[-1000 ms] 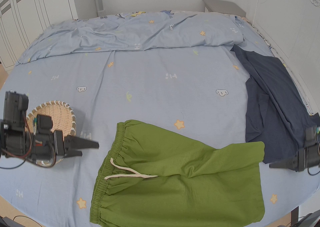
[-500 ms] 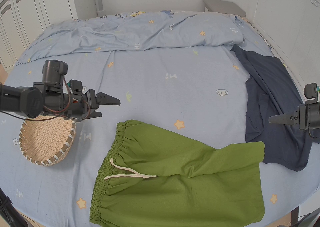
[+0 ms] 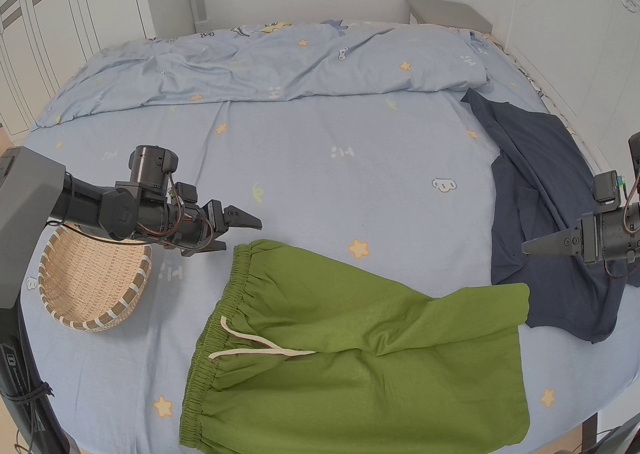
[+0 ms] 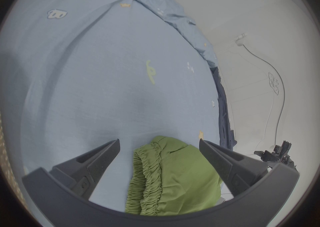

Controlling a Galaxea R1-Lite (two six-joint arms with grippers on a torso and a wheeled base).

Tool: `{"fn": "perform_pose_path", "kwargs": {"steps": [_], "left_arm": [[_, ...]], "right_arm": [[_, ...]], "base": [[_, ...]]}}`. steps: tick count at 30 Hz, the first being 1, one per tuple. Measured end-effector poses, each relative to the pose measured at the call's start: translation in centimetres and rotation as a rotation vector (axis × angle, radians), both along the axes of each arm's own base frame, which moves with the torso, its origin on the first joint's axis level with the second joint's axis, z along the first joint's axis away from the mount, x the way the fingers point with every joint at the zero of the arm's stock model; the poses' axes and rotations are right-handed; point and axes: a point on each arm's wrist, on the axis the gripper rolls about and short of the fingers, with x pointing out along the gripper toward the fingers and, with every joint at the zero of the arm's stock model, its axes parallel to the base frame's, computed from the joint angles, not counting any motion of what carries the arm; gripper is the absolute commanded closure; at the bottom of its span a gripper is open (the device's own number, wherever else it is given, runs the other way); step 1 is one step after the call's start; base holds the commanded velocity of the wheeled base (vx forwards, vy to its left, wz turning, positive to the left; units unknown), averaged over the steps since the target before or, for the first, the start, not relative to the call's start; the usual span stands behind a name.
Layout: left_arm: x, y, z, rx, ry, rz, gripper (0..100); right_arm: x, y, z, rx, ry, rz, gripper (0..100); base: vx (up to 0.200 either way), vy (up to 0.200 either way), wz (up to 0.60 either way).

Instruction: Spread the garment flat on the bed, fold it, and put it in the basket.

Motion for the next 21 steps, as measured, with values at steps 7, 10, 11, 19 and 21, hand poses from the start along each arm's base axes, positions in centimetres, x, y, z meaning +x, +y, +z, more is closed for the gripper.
{"fn": "perform_pose_path", "kwargs": {"steps": [7,10,11,19,21], "left_arm": [[0.4,-0.9,-1.2,0.005,0.023,-0.019,100],[0.5,-1.3,-1.6,0.007,0.031,-0.028,100],[0.5,-1.4,-1.7,0.008,0.034,-0.030,100],[0.6,-1.5,-2.4,0.012,0.051,-0.035,100],[0.7,-1.4,-2.4,0.011,0.053,-0.030,100]], "right_arm": [[0.2,0.0,-0.2,-0.001,0.009,0.000,0],[0.2,0.0,-0.2,-0.002,0.010,-0.001,0],[0.2,0.0,-0.2,-0.002,0.011,-0.001,0],[0.4,0.0,-0.4,-0.002,0.017,-0.002,0],[0.4,0.0,-0.4,-0.002,0.020,-0.002,0]], "base": [[0.000,0.000,0.00],[0.000,0.000,0.00],[0.000,0.000,0.00],[0.000,0.000,0.00],[0.000,0.000,0.00]]}}
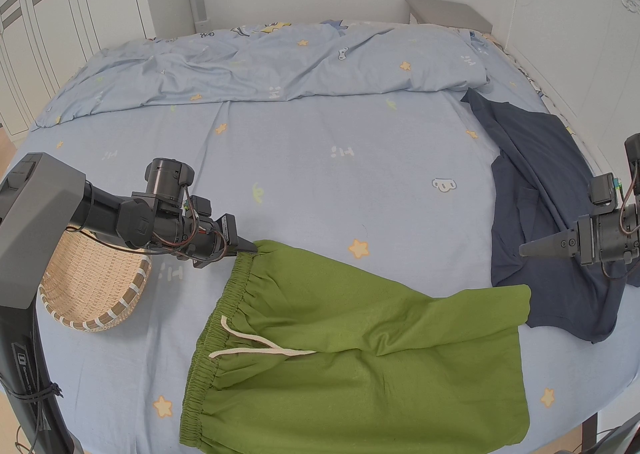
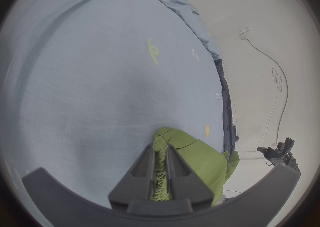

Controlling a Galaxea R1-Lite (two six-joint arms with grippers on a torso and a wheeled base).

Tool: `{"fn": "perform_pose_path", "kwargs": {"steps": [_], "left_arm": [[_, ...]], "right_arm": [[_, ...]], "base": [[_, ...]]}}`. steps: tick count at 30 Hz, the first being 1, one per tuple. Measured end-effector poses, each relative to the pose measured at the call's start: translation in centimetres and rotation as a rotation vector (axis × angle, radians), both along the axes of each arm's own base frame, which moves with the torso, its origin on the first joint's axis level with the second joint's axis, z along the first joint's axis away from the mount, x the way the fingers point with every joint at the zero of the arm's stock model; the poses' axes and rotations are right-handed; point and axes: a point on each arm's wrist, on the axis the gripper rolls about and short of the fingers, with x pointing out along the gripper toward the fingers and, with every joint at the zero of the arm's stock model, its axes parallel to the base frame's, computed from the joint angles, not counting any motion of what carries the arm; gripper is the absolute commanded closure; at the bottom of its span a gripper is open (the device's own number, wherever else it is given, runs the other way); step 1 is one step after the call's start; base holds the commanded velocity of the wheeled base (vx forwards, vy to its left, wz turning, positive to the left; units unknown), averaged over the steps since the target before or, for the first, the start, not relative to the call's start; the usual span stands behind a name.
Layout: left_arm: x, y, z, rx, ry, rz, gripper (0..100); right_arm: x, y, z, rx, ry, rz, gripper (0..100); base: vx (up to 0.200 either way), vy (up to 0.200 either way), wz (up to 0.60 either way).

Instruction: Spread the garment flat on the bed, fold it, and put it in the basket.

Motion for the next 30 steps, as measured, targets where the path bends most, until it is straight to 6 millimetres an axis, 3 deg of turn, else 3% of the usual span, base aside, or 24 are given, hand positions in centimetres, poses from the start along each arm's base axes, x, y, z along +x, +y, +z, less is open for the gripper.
{"fn": "perform_pose_path", "kwargs": {"steps": [7,19,30], "left_arm": [[-0.5,0.9,0.7,-0.003,-0.001,0.022,100],[-4.2,2.9,3.4,-0.004,-0.022,0.051,100],[-4.9,2.5,3.9,-0.005,-0.030,0.037,100]], "right_arm": [[0.1,0.0,-0.1,-0.001,0.006,0.001,0],[1.5,0.8,-1.6,-0.005,0.060,0.029,0],[7.7,2.0,-4.2,-0.040,0.038,0.013,0]], "base": [[0.000,0.000,0.00],[0.000,0.000,0.00],[0.000,0.000,0.00]]}}
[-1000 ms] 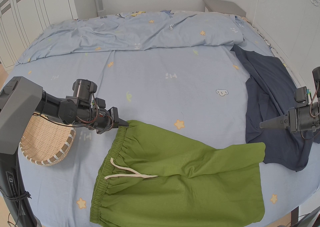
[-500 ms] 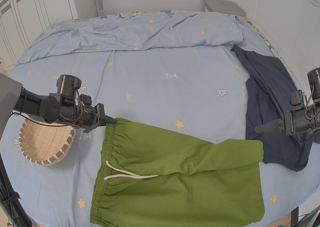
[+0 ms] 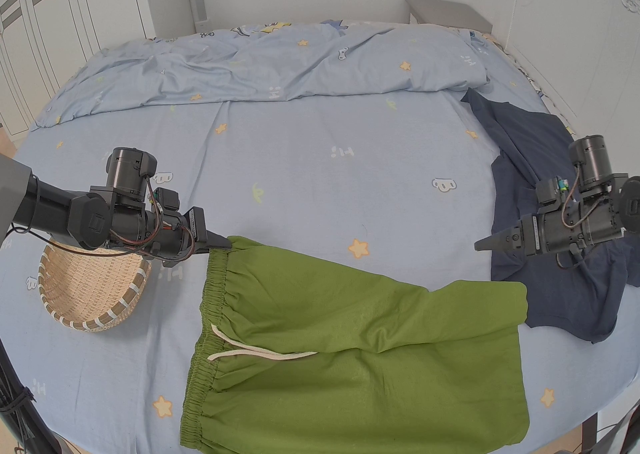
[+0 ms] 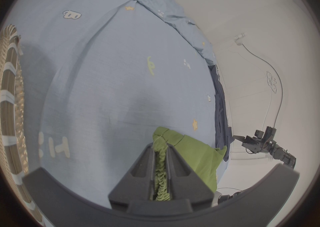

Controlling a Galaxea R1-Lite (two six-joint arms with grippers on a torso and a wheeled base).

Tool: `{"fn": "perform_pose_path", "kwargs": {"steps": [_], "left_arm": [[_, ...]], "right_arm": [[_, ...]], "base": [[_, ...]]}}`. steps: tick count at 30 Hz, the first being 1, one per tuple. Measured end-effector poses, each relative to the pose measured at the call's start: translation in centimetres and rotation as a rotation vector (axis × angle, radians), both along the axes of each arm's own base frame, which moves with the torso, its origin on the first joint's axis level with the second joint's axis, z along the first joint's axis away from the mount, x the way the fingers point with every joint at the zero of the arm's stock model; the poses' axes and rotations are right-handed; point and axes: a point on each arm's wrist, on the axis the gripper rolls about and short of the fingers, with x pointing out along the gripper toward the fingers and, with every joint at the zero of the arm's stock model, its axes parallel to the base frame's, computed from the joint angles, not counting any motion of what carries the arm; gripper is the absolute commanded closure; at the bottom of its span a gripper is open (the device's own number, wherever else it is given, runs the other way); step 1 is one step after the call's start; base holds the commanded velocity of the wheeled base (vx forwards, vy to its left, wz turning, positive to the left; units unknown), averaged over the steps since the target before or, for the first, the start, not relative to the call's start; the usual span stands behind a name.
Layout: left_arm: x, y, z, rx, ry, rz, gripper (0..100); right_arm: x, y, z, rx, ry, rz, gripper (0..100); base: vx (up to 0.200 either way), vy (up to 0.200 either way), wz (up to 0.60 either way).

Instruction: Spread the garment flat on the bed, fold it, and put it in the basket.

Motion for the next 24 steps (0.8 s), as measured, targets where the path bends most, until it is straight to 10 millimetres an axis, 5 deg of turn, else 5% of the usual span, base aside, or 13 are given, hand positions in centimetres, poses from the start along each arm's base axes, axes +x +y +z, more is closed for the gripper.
{"fn": "perform_pose_path", "kwargs": {"steps": [11,18,24], "left_arm": [[0.1,-0.2,0.0,-0.001,-0.005,-0.004,100],[0.2,-0.2,-0.1,-0.001,-0.005,-0.006,100],[0.4,-0.7,-0.7,0.004,0.011,-0.017,100]], "right_arm": [[3.6,3.1,-4.5,-0.015,0.124,0.072,0],[1.8,3.2,-6.2,-0.009,0.208,0.100,0],[-1.3,2.7,-5.8,0.005,0.211,0.113,0]], "base": [[0.000,0.000,0.00],[0.000,0.000,0.00],[0.000,0.000,0.00]]}}
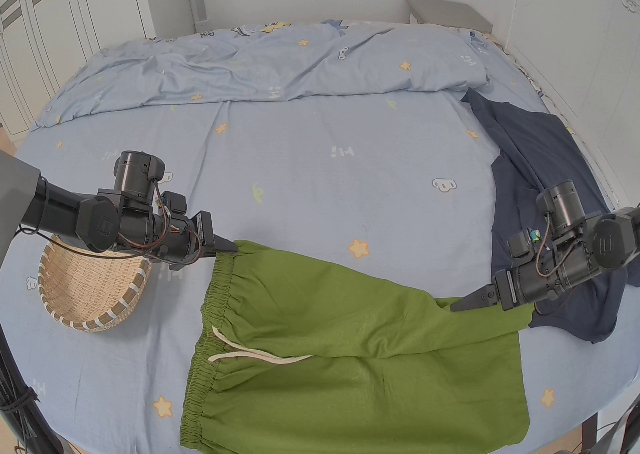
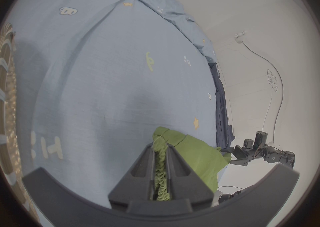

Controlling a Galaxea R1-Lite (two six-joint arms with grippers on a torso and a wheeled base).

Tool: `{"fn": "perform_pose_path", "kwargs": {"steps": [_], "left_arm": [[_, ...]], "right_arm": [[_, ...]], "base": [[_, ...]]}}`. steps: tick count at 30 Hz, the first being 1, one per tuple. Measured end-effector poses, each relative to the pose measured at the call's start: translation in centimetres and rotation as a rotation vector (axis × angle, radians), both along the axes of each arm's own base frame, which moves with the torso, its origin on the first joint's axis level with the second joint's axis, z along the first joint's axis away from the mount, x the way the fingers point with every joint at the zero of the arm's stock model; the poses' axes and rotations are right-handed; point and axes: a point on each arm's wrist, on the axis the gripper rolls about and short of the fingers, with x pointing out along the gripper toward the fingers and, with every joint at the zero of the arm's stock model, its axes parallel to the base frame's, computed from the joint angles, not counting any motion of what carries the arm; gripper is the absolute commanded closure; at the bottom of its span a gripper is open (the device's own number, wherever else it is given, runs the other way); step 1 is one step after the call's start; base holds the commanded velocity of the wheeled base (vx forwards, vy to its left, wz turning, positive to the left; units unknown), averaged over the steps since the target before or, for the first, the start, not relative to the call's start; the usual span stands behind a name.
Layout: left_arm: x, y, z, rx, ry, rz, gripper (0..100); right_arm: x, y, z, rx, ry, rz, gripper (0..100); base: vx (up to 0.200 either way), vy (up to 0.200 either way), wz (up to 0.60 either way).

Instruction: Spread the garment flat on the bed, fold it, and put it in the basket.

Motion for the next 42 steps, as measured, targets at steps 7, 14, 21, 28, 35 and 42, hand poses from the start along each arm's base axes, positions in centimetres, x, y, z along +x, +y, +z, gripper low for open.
{"fn": "perform_pose_path", "kwargs": {"steps": [7,14,21,28,35,42], "left_arm": [[0.1,-0.7,-1.0,0.018,0.016,-0.030,100],[0.2,-1.1,-1.8,0.026,0.035,-0.044,100],[0.1,-1.3,-2.1,0.037,0.038,-0.057,100],[-0.1,-1.2,-2.4,0.047,0.040,-0.068,100],[-0.9,-1.1,-3.2,0.098,0.019,-0.133,100],[-1.2,-1.1,-3.4,0.102,0.028,-0.138,100]], "right_arm": [[-3.2,-0.4,0.3,0.010,-0.026,0.014,0],[-6.1,-0.4,-1.0,0.003,0.009,0.040,0],[-8.2,-0.5,-2.9,-0.001,0.027,0.060,0],[-10.1,-0.8,-4.7,-0.015,0.091,0.069,0],[-10.9,-1.2,-5.8,-0.019,0.143,0.063,0],[-10.4,-1.9,-5.0,0.009,0.097,0.025,0]], "base": [[0.000,0.000,0.00],[0.000,0.000,0.00],[0.000,0.000,0.00],[0.000,0.000,0.00],[0.000,0.000,0.00],[0.000,0.000,0.00]]}}
